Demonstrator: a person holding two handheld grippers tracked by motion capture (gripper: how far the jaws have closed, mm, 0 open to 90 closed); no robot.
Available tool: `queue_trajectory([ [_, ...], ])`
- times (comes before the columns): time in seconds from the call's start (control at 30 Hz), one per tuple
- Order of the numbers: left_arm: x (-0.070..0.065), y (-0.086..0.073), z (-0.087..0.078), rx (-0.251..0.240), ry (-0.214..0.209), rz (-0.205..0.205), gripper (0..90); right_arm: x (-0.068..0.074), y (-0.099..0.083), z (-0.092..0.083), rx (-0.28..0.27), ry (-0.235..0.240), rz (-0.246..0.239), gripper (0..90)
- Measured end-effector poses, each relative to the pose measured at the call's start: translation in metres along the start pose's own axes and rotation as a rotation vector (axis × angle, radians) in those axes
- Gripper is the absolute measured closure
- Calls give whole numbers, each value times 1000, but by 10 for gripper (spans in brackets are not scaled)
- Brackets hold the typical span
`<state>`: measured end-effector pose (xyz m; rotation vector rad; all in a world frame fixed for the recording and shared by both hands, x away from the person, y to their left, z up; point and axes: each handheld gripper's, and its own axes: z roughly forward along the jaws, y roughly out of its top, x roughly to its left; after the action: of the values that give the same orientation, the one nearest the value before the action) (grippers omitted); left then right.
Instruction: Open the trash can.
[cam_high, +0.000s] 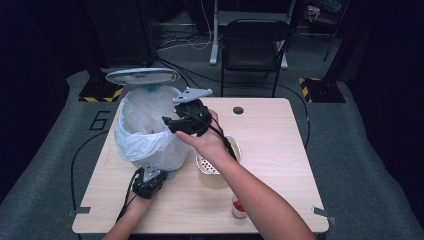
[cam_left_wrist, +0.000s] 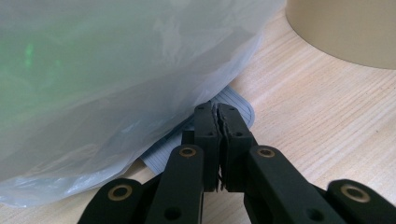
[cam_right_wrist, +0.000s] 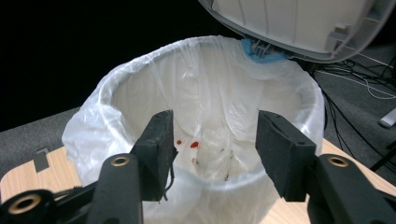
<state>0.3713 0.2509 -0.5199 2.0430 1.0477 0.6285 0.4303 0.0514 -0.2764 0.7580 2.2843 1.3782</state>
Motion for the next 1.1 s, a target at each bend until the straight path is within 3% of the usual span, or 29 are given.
queue_trajectory([
  [0.4, -1, 0, 1, -9, 11, 6, 870, -10, -25, -30, -3, -3, -1, 400],
  [0.43, -1, 0, 1, -9, 10, 4, 869, -11, -27, -33, -6, -7, -1, 386],
  [0.47, -3, -1, 1, -8, 0, -34, 869, -11, -30, -36, -9, -20, -8, 370],
  [0.5, -3, -1, 1, -13, 2, -31, 869, -11, -33, -40, -17, -35, -8, 362],
  [1.1, -3, -1, 1, -6, -4, -38, 869, -24, -97, -93, -53, -75, 14, 267],
])
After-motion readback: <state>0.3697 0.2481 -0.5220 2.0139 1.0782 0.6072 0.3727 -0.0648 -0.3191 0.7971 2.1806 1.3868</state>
